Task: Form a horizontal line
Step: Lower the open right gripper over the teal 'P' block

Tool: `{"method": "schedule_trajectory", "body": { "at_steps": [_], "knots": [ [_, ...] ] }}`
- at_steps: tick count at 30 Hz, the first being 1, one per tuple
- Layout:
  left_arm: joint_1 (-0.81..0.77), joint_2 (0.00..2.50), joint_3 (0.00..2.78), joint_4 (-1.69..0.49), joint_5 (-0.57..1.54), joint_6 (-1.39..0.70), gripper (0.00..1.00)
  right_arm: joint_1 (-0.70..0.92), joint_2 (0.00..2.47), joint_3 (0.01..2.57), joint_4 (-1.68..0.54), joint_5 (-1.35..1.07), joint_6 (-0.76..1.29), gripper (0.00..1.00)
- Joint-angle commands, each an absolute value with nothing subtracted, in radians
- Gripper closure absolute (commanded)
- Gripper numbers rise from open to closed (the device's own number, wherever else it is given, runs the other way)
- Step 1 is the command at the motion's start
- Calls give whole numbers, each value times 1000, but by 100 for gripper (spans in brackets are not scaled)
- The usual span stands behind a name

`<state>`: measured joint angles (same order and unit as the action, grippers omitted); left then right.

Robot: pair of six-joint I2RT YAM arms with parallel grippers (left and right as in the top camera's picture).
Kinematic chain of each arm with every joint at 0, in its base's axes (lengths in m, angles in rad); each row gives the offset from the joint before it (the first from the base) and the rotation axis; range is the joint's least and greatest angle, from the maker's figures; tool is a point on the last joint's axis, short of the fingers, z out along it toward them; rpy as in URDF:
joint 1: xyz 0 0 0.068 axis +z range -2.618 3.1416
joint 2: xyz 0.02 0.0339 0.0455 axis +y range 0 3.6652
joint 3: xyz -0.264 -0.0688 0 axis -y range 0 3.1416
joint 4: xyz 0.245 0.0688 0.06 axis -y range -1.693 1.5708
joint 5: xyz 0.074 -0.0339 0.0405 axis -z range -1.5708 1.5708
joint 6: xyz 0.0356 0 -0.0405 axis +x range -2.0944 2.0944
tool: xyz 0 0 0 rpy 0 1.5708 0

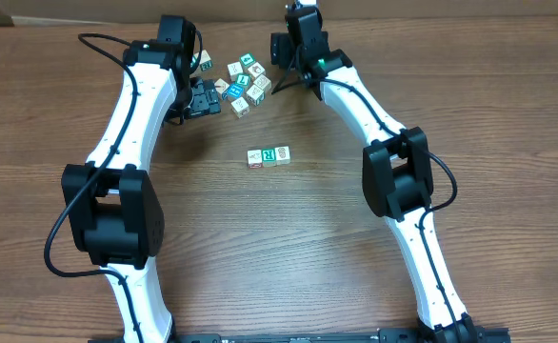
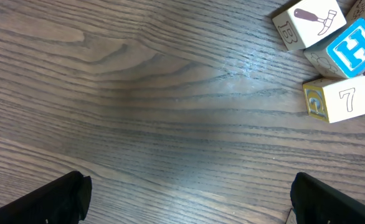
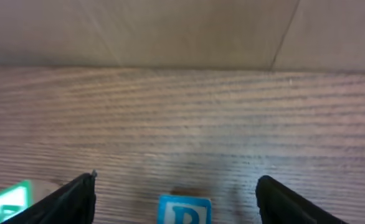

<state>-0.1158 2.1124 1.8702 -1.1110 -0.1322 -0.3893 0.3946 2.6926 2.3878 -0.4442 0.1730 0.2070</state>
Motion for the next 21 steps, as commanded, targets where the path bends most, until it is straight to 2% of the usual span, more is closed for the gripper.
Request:
{"method": "schedule_trajectory", "body": {
  "at_steps": [1, 5, 12, 15, 21],
  "knots": [
    [-112, 2093, 1884, -1111, -141, -389, 1, 390, 2728, 2394, -451, 187, 200, 25],
    [-112, 2093, 1884, -1111, -141, -389, 0, 388, 2740, 2394, -480, 187, 200, 31],
    [-112, 2093, 1884, -1111, -141, -389, 0, 380, 2740, 2394, -496, 187, 200, 50],
    [-112, 2092, 1884, -1111, -141, -389, 0, 380, 2739, 2394, -496, 187, 200, 66],
    [-112, 2092, 1884, -1111, -141, -389, 1, 380, 2687, 2398, -533, 187, 200, 77]
  ]
}}
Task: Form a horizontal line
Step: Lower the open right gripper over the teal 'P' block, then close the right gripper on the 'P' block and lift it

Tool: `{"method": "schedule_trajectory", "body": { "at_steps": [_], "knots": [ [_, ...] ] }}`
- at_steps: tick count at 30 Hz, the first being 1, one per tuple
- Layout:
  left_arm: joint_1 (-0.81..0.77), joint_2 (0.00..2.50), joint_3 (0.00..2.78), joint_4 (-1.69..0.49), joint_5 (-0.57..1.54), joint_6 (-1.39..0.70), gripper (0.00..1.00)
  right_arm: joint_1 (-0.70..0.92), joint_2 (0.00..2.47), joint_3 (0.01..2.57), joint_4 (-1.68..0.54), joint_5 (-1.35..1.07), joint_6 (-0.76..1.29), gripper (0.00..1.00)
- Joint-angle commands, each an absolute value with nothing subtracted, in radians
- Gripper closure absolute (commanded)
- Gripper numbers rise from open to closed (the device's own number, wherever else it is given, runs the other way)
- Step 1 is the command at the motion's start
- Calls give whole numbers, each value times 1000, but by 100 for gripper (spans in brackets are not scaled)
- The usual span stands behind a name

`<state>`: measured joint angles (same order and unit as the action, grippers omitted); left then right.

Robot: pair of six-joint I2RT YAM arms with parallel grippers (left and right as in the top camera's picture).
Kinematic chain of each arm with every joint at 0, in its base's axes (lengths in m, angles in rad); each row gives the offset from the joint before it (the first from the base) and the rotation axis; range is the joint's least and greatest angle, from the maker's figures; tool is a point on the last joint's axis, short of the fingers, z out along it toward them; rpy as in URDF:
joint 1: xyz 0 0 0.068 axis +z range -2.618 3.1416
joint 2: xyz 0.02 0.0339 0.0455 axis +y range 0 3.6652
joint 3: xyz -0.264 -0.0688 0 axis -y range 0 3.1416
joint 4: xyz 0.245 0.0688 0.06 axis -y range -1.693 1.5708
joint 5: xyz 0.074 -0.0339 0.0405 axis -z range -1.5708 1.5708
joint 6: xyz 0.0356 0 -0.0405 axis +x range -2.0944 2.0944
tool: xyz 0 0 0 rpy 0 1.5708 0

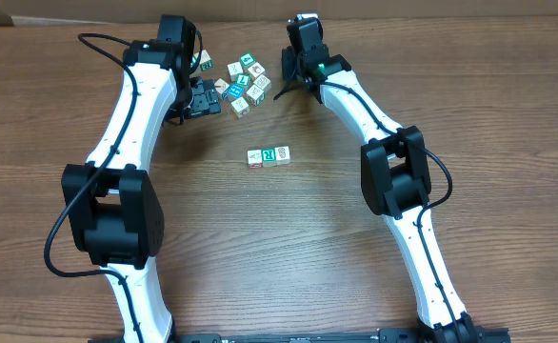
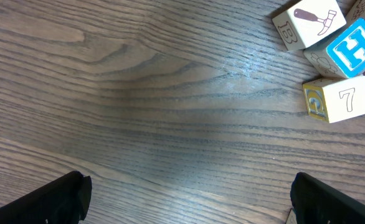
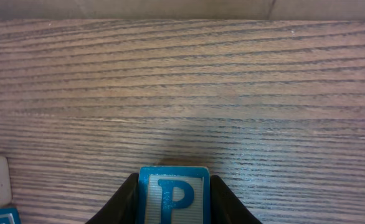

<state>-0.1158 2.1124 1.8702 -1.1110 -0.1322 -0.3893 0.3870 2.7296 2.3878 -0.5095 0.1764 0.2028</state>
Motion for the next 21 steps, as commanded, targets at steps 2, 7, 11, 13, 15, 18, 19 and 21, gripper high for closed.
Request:
{"method": "schedule_trajectory", "body": {
  "at_steps": [2, 7, 11, 13, 15, 18, 19, 21],
  "knots": [
    [-112, 2092, 1884, -1111, -141, -389, 0, 380, 2652, 2398, -554, 187, 200, 81],
    [-112, 2093, 1884, -1111, -141, -389, 0, 378, 2541, 2398, -686, 187, 200, 85],
    [-112, 2093, 1884, -1111, -141, -389, 0, 378, 2452, 2398, -877, 187, 200, 85],
    [-112, 2093, 1884, -1111, -141, -389, 0, 377, 2426, 2398, -971, 186, 201, 85],
    [-112, 2092, 1884, -1111, -141, -389, 0, 377, 2408, 2398, -1091, 181, 212, 86],
    [-112, 2093, 1884, -1111, -141, -389, 0, 377, 2408, 2393, -1247, 126, 244, 88],
    [-112, 2092, 1884, -1111, -141, -389, 0, 377, 2413, 2389, -1286, 93, 252, 88],
    [-112, 2092, 1884, -1111, -141, -389, 0, 377, 2421, 2379, -1360, 22, 261, 88]
  ]
}}
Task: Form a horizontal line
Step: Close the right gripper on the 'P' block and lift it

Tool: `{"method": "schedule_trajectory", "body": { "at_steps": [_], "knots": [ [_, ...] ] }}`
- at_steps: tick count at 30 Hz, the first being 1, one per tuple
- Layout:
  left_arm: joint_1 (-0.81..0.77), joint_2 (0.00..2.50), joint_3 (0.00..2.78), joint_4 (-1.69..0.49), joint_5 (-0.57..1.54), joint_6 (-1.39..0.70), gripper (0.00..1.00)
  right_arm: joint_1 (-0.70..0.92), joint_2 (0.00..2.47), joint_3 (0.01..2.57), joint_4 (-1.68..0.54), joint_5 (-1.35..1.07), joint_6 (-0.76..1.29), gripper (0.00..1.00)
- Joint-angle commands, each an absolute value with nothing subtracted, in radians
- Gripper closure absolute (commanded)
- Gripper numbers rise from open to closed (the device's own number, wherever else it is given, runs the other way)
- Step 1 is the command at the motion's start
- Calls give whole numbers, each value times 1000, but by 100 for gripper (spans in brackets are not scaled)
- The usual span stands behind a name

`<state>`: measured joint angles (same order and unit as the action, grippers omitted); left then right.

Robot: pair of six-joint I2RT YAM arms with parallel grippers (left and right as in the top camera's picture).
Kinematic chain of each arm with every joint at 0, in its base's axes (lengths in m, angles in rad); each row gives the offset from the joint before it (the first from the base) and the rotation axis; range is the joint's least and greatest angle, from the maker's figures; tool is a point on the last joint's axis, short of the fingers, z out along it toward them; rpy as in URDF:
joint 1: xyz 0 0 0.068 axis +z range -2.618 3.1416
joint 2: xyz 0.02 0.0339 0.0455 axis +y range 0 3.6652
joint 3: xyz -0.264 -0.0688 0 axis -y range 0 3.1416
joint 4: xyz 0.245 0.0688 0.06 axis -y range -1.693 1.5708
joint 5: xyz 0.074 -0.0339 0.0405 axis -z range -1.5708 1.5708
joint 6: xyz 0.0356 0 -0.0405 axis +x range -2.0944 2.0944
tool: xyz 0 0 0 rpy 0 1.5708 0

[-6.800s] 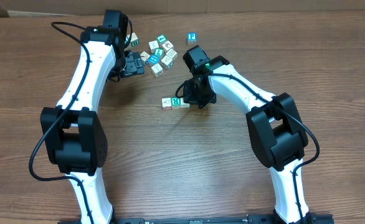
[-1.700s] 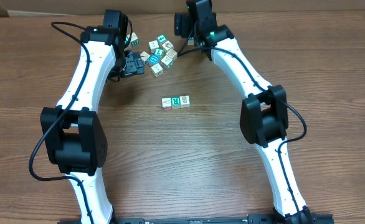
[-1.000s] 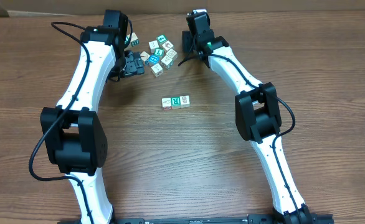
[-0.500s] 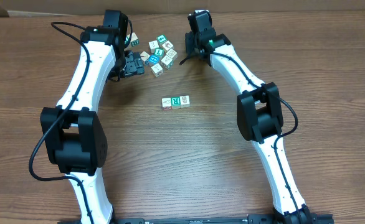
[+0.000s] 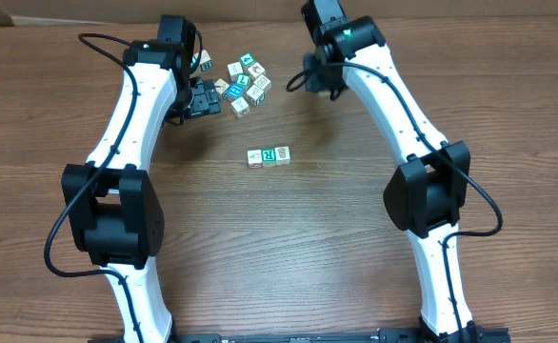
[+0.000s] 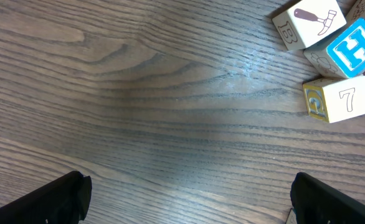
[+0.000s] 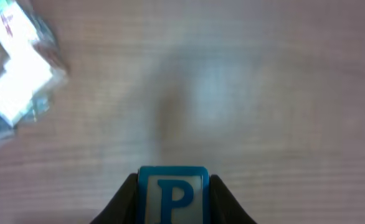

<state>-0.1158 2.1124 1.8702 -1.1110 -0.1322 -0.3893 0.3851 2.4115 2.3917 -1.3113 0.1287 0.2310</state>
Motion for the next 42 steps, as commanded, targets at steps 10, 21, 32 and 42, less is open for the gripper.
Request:
{"method": "schedule_trajectory", "body": {
  "at_steps": [10, 21, 32, 42],
  "knots": [
    [-112, 2093, 1884, -1111, -141, -389, 0, 378, 2427, 2304, -1495, -108, 266, 86],
    [-112, 2093, 1884, -1111, -141, -389, 0, 382, 2437, 2262, -1522, -107, 371, 85],
    [-112, 2092, 1884, -1111, -141, -389, 0, 399, 2437, 2145, -1440, -107, 371, 82],
    [-112, 2093, 1884, -1111, -141, -389, 0, 399, 2438, 2112, -1399, -88, 371, 77]
  ]
}}
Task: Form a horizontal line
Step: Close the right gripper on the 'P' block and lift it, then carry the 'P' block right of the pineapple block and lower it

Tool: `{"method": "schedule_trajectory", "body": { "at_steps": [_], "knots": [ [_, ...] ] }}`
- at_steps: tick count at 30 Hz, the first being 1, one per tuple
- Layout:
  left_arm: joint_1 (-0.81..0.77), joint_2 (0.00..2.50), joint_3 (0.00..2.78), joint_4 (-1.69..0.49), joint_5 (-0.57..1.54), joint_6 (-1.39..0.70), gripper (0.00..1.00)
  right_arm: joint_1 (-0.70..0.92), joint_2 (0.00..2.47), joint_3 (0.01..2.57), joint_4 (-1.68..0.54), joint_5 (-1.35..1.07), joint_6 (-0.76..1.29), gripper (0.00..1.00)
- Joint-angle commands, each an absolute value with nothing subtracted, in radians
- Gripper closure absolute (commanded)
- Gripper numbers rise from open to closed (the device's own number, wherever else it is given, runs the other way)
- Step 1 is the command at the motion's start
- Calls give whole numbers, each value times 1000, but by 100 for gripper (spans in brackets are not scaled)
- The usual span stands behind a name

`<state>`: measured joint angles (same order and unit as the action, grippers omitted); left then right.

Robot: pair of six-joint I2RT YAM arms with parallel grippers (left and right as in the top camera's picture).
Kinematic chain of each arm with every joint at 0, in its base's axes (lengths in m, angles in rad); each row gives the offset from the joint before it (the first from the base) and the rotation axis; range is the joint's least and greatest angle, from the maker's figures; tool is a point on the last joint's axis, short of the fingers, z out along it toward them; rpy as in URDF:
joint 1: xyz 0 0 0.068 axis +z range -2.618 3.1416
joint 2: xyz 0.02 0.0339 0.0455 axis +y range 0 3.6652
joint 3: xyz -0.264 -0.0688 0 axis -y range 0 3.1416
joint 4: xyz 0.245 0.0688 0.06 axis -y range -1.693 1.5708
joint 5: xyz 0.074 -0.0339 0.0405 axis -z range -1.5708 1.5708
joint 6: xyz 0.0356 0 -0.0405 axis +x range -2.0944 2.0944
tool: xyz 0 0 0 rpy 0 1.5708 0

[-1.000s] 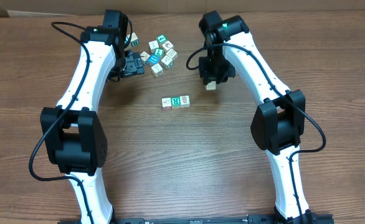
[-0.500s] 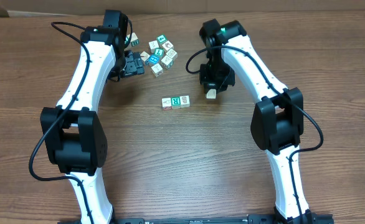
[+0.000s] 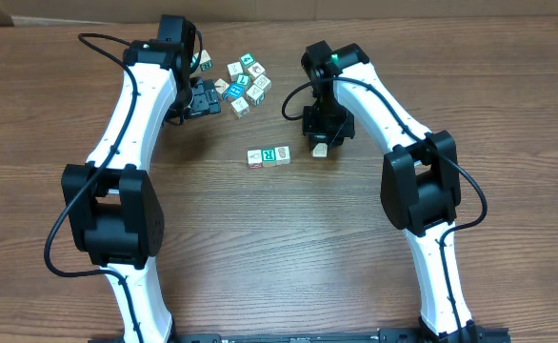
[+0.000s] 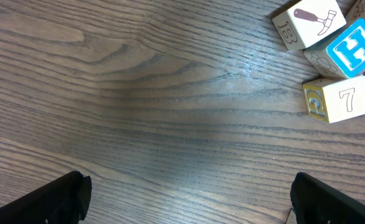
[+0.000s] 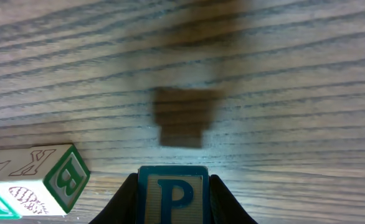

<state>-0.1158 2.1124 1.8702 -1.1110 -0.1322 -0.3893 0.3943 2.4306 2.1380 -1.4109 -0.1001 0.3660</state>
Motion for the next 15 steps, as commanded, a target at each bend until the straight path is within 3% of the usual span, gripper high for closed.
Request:
{"method": "schedule_trajectory", "body": {
  "at_steps": [1, 8, 10, 15],
  "knots": [
    [-112, 2092, 1884, -1111, -141, -389, 0, 399, 2438, 2102, -1390, -80, 371, 76],
    [-112, 2093, 1884, -1111, -141, -389, 0, 399, 2440, 2091, -1357, -79, 371, 65],
    [-112, 2092, 1884, -1111, -141, -389, 0, 398, 2440, 2091, -1346, -70, 371, 53],
    [-112, 2092, 1884, -1111, -141, -389, 0, 398, 2440, 2091, -1328, -35, 371, 38]
  ]
}}
